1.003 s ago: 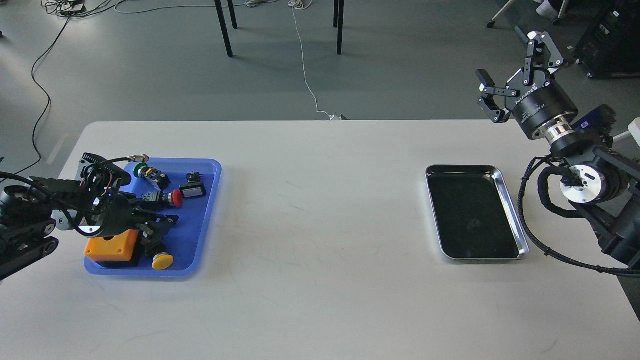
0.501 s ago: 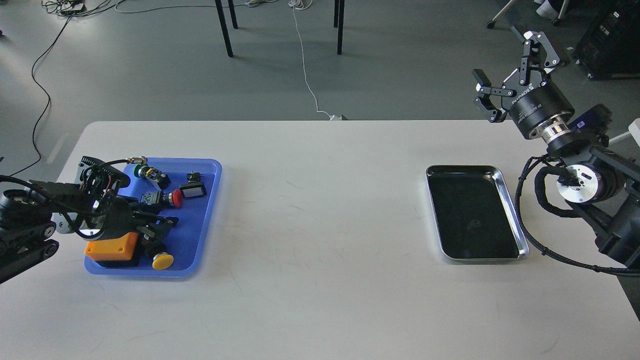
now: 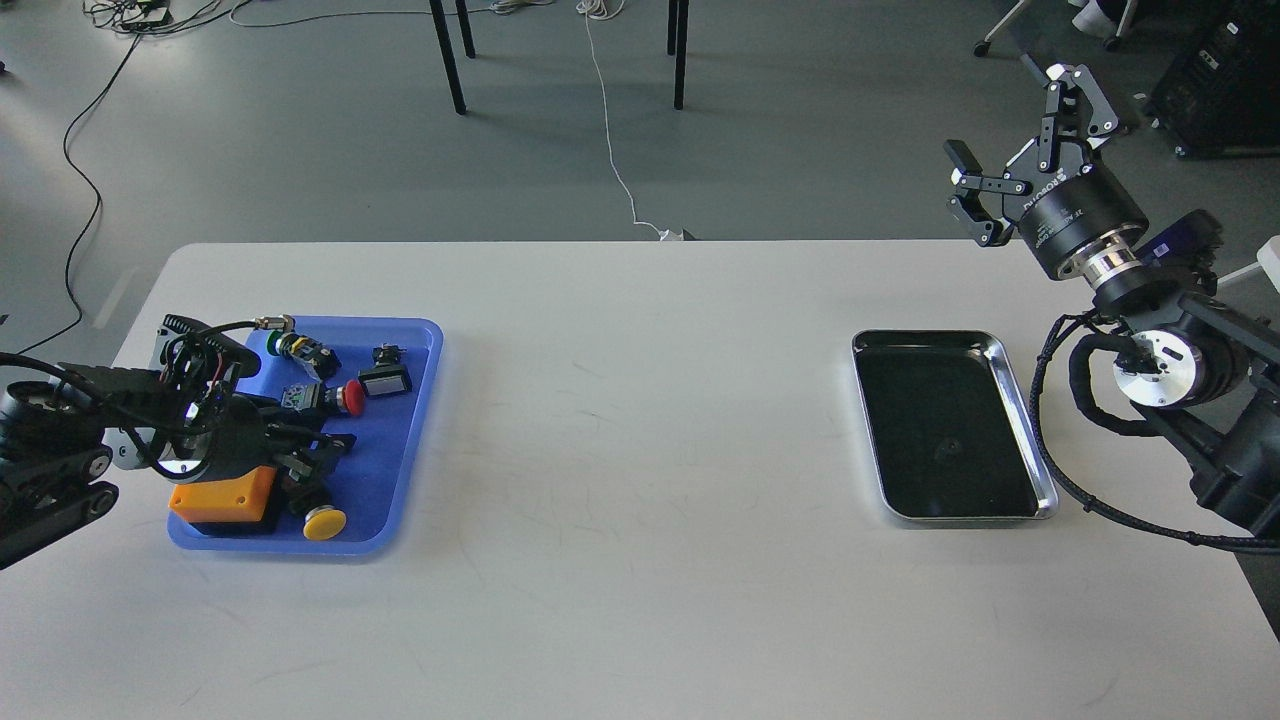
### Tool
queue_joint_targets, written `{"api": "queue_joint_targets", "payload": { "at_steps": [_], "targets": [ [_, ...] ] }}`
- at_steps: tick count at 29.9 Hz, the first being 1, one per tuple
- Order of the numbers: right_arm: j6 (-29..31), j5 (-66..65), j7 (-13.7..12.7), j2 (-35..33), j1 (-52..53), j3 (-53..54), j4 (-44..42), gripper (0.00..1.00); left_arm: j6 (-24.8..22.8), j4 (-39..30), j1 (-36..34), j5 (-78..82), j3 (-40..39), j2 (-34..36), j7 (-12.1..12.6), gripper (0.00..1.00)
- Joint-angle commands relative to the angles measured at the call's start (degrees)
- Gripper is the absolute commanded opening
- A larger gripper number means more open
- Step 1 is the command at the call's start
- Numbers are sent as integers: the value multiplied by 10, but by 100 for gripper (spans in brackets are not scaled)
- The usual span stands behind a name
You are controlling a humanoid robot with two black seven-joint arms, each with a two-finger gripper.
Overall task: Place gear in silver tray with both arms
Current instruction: 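Reach the left gripper into the blue tray and grasp another black gear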
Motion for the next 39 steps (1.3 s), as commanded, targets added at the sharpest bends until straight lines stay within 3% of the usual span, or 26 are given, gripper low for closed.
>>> {"api": "queue_joint_targets", "payload": {
  "at_steps": [1, 34, 39],
  "targets": [
    [0, 0, 0, 0, 0, 0, 0, 100, 1, 0, 3, 0, 0, -3, 1, 44],
    [0, 0, 0, 13, 6, -1, 1, 100, 1, 7, 3, -1, 0, -17, 0, 43],
    [0, 0, 0, 13, 6, -1, 1, 100, 1, 8, 4, -1, 0, -17, 0, 36]
  ]
}}
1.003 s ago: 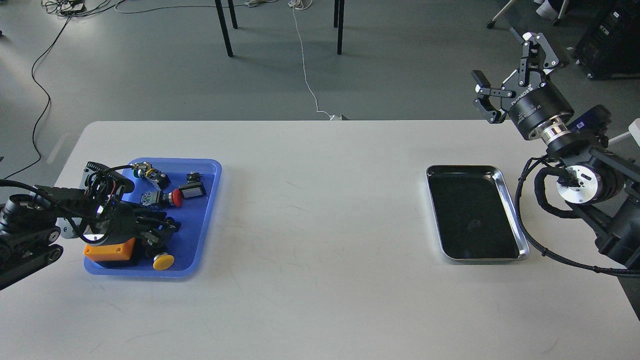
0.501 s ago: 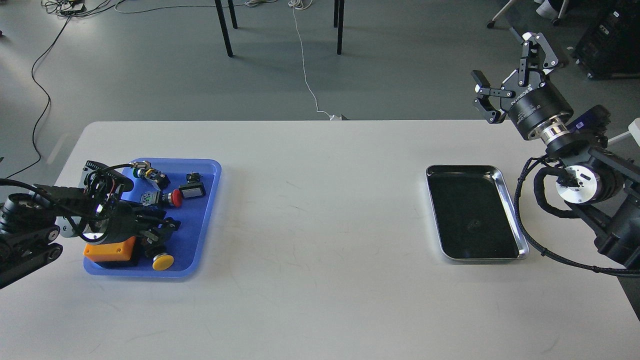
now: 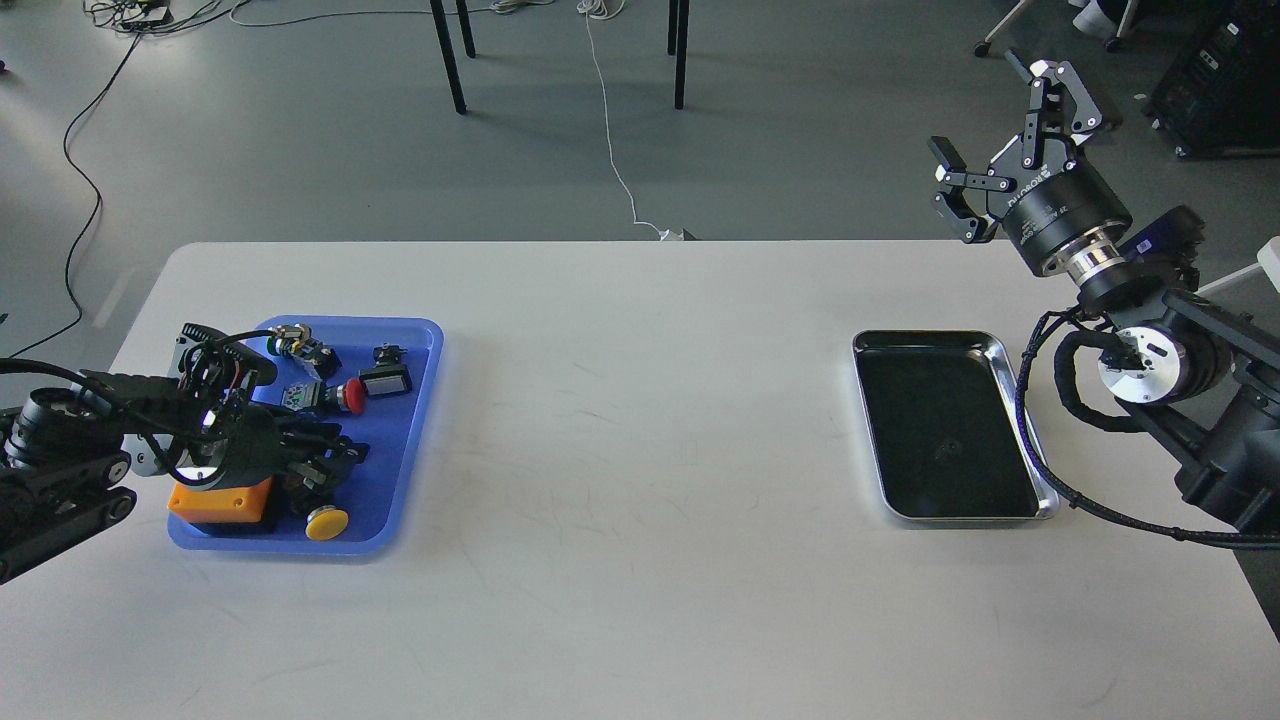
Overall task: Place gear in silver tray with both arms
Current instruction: 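Reach the left gripper into the blue tray and grasp another black gear, then carry the gear toward the table center and release it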
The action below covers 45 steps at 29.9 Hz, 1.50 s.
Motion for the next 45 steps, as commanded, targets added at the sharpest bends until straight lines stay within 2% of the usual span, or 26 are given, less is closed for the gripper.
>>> {"api": "queue_joint_targets", "payload": {
  "at_steps": [1, 4, 8, 22, 25, 33, 37, 45],
  "targets": [
    [0, 0, 0, 0, 0, 0, 0, 100, 0, 1, 0, 0, 0, -1, 0, 34],
    [0, 0, 0, 0, 0, 0, 0, 100, 0, 1, 0, -1, 0, -1, 0, 26],
    [0, 0, 0, 0, 0, 0, 0, 100, -1, 1, 0, -1, 0, -1, 0, 21],
    [0, 0, 0, 0, 0, 0, 0, 100, -4, -12, -10, -6, -9, 6, 0, 20],
    [0, 0, 0, 0, 0, 0, 3, 100, -5, -22, -31, -17, -9, 11, 0, 20],
    [2, 0, 0, -5, -1, 2, 7, 100, -19, -113, -102, -20, -7, 25, 5, 19],
    [4, 1, 0, -11, -2, 4, 9, 100, -49, -128, -141, -18, -6, -23, 9, 19],
    [37, 1, 0, -80, -18, 3, 40, 100, -70, -114, -171, -14, -1, -163, 47, 19]
  ]
}}
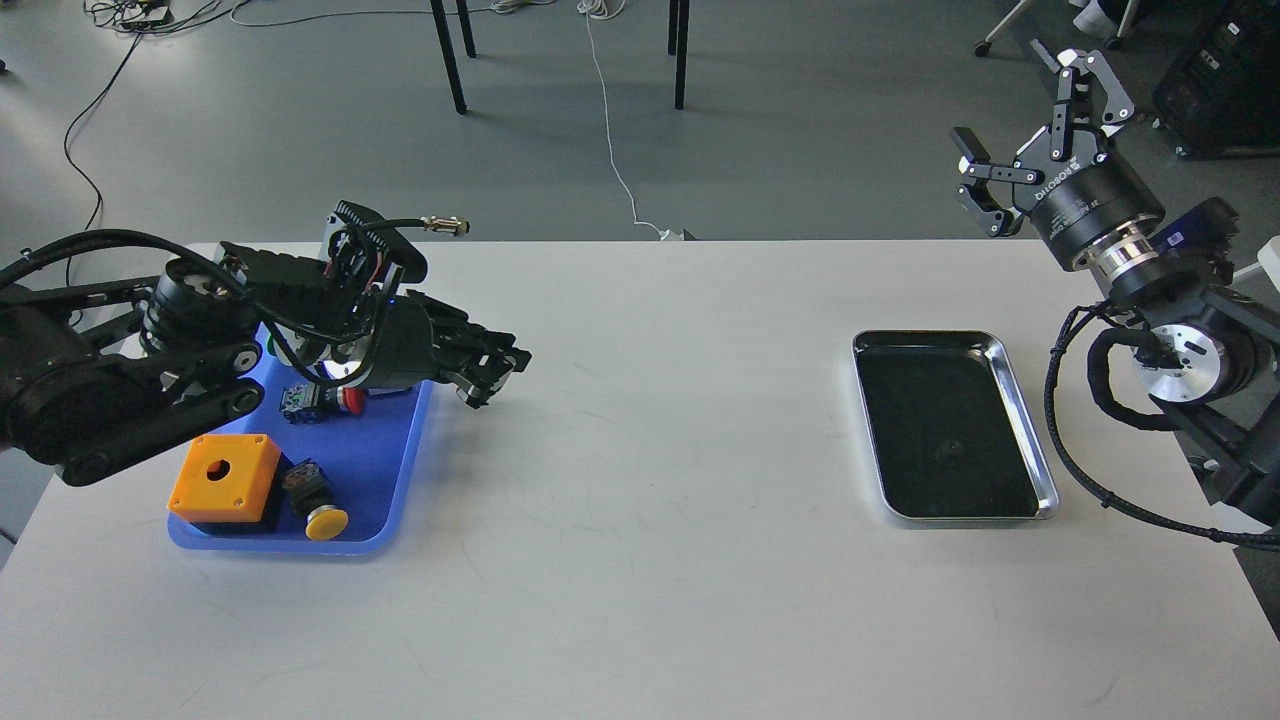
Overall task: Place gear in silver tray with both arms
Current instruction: 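Carry the gear toward the table center and release it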
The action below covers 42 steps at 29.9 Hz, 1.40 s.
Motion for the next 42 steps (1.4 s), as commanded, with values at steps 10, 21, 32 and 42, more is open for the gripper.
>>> {"api": "queue_joint_targets", "payload": {
  "at_steps": [10, 21, 32, 42],
  "targets": [
    [5, -4, 0, -113, -29, -27, 23, 100, -14, 88, 4, 2, 17, -210, 37, 19],
    [8, -4, 0, -147, -55, -20, 25, 100, -9, 169, 29, 2, 55, -318, 36, 19],
    [8, -4, 0, -142, -55, -20, 26, 100, -7, 210, 41, 1, 55, -333, 34, 25],
    [9, -4, 0, -138, -54, -23, 27, 100, 1, 203, 46, -12, 44, -290, 29, 68]
  ]
}}
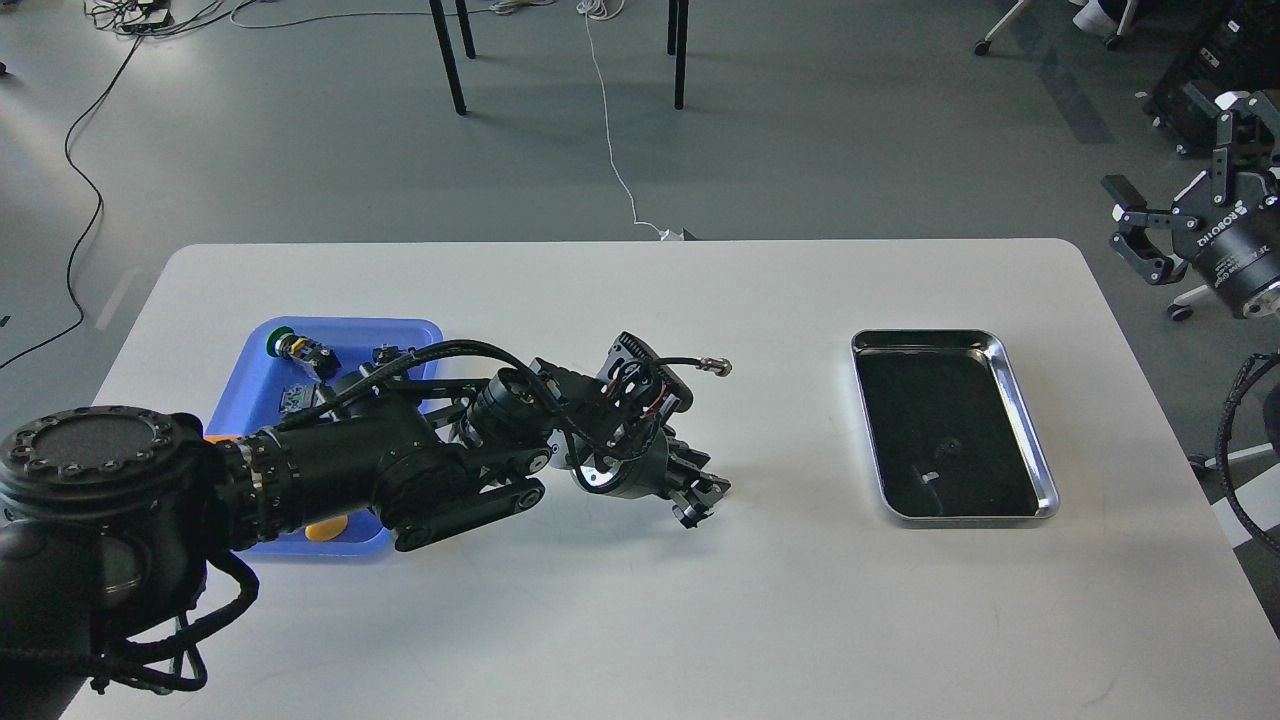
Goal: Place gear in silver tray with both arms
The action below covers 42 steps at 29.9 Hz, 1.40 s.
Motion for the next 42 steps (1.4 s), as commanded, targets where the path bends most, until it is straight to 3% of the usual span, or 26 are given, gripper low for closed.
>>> {"api": "queue_joint_targets", "payload": {
  "at_steps": [1, 4, 6, 15, 20, 25, 31, 42],
  "targets": [
    [1, -1, 0, 2, 2, -2, 1, 100, 10, -5, 1, -15, -11, 30, -7, 74],
    [2, -3, 0, 1, 9, -4, 13, 100, 32, -14, 0, -71, -49, 53, -7, 90],
    [2, -17, 0, 1, 16, -5, 31, 100, 34, -22, 0, -134, -95, 86, -7, 94],
    [0, -215, 0, 1, 50, -12, 93, 100, 27, -36, 1, -501, -247, 243, -6, 96],
    [7, -228, 0, 13, 163, -129, 92, 100, 27, -16, 1, -779, -285, 305, -3, 98],
    [5, -295, 0, 82, 321, -322, 87, 100, 27, 27, 5, -897, -287, 320, -6, 98],
    [5, -488, 0, 187, 458, -506, 72, 99, 27, 48, 30, -941, -308, 322, -8, 98],
    [-11, -630, 0, 387, 551, -685, 45, 99, 27, 47, 45, -941, -343, 334, -8, 98]
  ]
}}
